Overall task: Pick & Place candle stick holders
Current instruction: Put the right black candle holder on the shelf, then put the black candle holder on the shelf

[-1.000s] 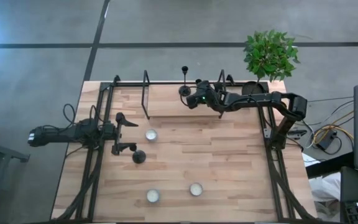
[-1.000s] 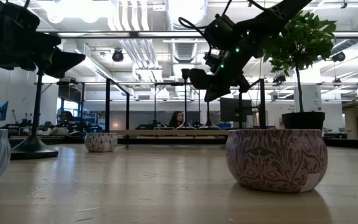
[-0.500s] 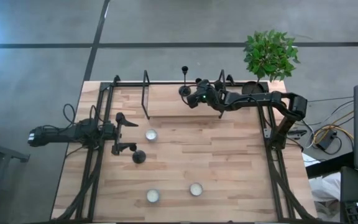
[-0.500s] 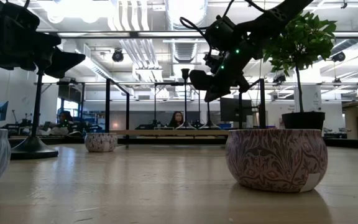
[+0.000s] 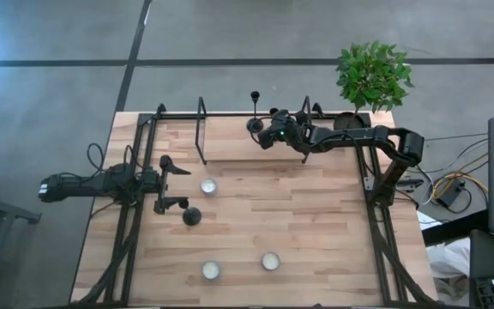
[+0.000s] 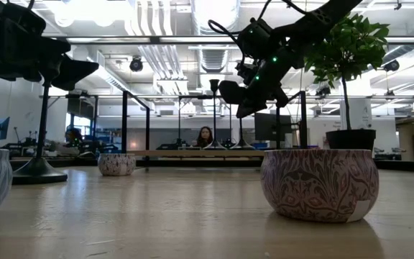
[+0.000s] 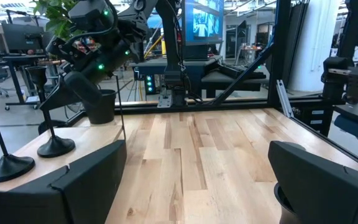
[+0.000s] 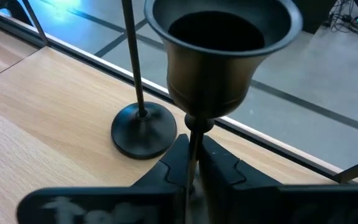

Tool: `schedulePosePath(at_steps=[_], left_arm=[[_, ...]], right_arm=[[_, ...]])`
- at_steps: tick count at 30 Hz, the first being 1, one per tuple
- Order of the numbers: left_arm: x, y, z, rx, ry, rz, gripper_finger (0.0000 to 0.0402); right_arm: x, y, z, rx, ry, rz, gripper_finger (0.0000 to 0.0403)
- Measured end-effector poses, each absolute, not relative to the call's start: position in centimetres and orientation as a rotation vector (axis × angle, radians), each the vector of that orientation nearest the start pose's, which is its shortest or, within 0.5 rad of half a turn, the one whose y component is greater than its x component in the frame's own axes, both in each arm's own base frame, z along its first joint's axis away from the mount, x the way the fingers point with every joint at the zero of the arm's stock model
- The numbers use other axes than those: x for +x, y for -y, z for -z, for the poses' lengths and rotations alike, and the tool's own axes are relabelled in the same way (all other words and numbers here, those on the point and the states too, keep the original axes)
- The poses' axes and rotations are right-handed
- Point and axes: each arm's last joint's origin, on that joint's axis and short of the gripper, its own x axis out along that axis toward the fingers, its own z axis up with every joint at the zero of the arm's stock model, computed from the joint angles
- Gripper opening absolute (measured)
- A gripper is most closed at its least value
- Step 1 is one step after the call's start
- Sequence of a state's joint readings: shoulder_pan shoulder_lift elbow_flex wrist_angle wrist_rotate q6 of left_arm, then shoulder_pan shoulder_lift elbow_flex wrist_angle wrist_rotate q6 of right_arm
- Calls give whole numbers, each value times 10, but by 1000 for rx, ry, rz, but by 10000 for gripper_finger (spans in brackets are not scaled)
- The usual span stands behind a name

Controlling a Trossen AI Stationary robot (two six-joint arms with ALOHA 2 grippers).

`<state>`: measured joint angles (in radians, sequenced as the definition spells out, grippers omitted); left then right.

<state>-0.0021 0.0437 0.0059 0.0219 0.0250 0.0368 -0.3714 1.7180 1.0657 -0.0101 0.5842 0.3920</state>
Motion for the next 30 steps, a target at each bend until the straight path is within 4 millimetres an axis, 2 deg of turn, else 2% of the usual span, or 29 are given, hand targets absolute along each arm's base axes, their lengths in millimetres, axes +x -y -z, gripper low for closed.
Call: schedulePosePath(at_steps=[8,24,30], left_arm=[[100,1,-164,37,-15,27,399],[100,1,-164,37,-15,28,399],[100,1,-164,37,-15,28,399]], right_arm=[[332,147,-207,270,-497,1038,61],[332,147,-207,263,-500,1036,178],[331,146,-210,252,-501,1025,208]])
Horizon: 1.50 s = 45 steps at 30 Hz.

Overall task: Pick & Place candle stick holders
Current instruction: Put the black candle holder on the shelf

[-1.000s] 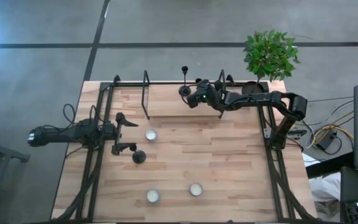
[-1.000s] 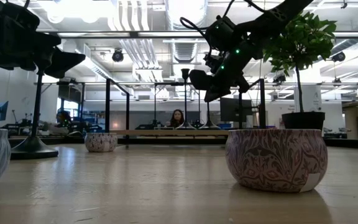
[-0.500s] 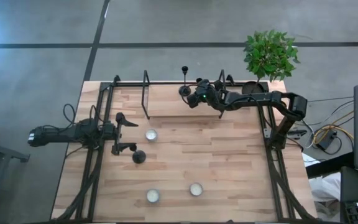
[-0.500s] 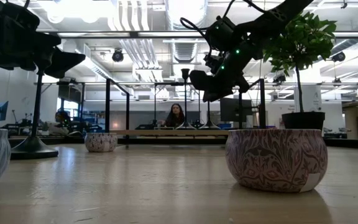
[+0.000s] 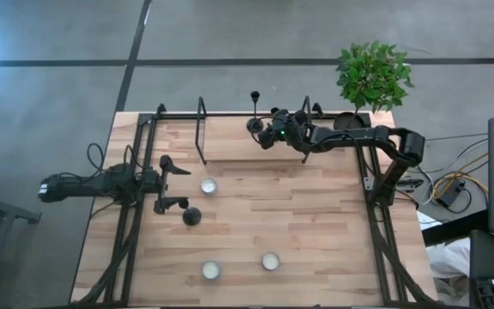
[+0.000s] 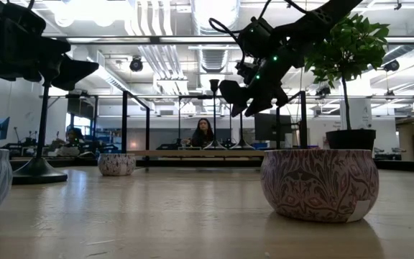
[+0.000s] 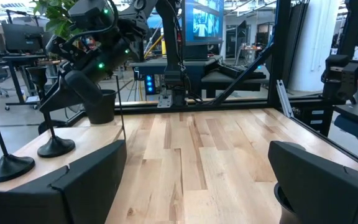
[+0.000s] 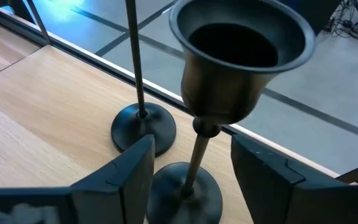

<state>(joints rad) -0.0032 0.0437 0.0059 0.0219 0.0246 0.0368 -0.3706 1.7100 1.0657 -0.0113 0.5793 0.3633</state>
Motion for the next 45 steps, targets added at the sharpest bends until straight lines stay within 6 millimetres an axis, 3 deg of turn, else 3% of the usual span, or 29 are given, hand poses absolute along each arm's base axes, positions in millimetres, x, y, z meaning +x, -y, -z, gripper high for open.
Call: schedulePosePath(at_steps=[10,22,27,34,45], left_arm=[[100,1,-164,37,-15,28,399],[100,1,-164,37,-15,28,399],[100,1,-164,37,-15,27,399],[100,1,-164,37,-15,27,399],[100,1,-164,37,-15,27,399]], right_arm=[[332,136,-218,251,-495,996,215],[319,122,-227,271,-577,994,216],[316,108,-236,284,-572,968,211],[305,71,-260,302,-561,889,199],[268,-26,-311,330,-443,593,150]])
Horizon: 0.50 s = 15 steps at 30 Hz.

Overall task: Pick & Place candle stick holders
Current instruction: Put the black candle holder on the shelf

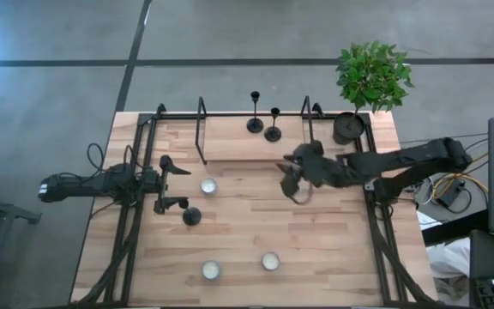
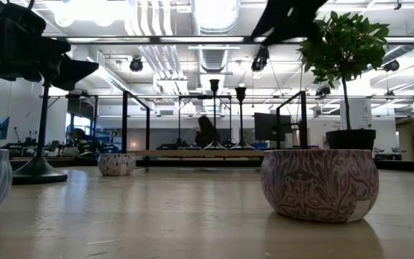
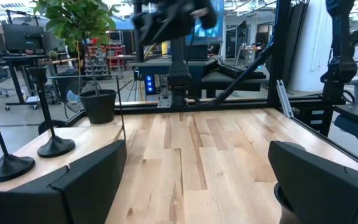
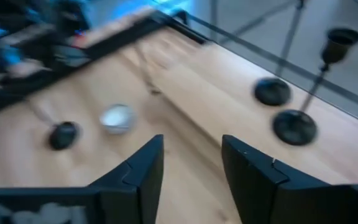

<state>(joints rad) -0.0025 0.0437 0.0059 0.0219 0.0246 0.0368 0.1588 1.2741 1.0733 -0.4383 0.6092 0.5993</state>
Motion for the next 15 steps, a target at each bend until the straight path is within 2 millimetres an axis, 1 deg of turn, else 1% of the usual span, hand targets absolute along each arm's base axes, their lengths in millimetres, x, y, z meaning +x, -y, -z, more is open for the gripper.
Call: schedulePosePath(at_steps=[4,8,10,11,15], left_arm=[[100,1,-164,37,-15,28,399],[100,1,-164,37,-15,28,399],[100,1,-164,37,-15,28,399],[100,1,-164,37,-15,28,399],[100,1,-164,37,-15,28,399]], right_arm=[[246,-52,-329,330,-391,488,109],[226,-68,-338,320,-381,395,53],[218,-74,-337,299,-386,356,23],[213,-77,-336,292,-389,338,16],[192,-84,-324,321,-399,276,8]])
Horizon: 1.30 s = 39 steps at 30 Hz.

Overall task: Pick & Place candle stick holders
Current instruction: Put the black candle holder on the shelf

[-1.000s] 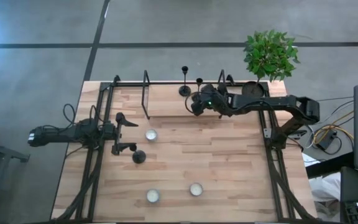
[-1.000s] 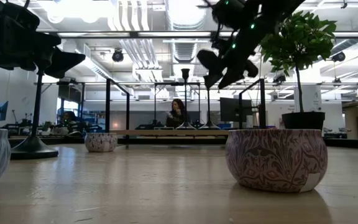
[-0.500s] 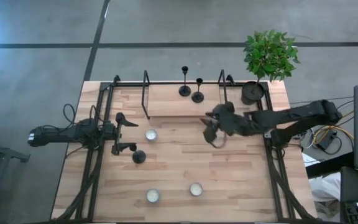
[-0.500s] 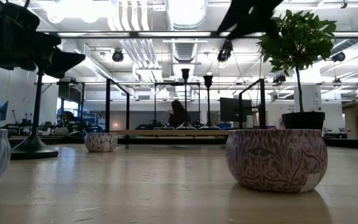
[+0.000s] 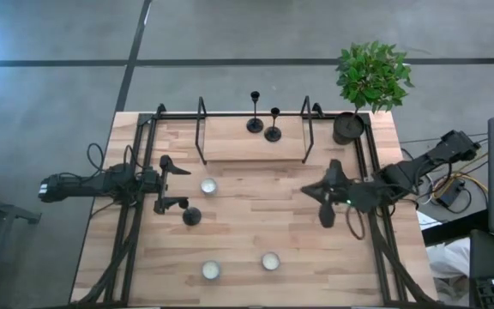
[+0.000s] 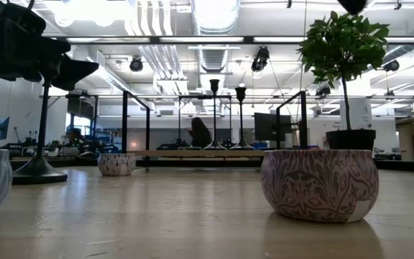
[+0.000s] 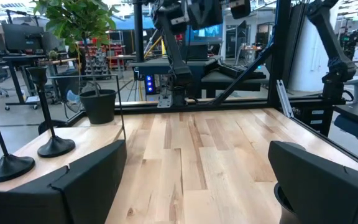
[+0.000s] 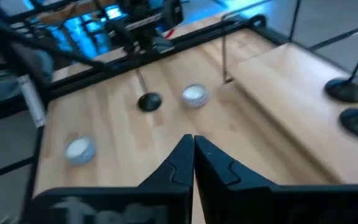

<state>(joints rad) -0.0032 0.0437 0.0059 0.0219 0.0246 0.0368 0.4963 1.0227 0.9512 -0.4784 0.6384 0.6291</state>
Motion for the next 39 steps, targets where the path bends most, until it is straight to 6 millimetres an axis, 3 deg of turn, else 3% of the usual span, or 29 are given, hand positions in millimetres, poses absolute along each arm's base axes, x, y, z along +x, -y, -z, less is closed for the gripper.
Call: schedulePosePath(at_steps=[7,12,19,29,33,39], left_arm=[[100,1,-164,37,-15,28,399],[100,1,-164,37,-15,28,399],[100,1,-164,37,-15,28,399],[100,1,-164,37,-15,27,399],[100,1,-164,37,-15,27,399],[100,1,-164,37,-15,27,399]], right_arm=[[155,-92,-295,334,-364,146,8],[140,-92,-265,326,-324,68,8],[138,-92,-235,315,-237,3,8],[143,-93,-207,187,-255,-24,8],[143,-81,-197,190,-250,11,8],[136,-54,-182,211,-129,-76,8]])
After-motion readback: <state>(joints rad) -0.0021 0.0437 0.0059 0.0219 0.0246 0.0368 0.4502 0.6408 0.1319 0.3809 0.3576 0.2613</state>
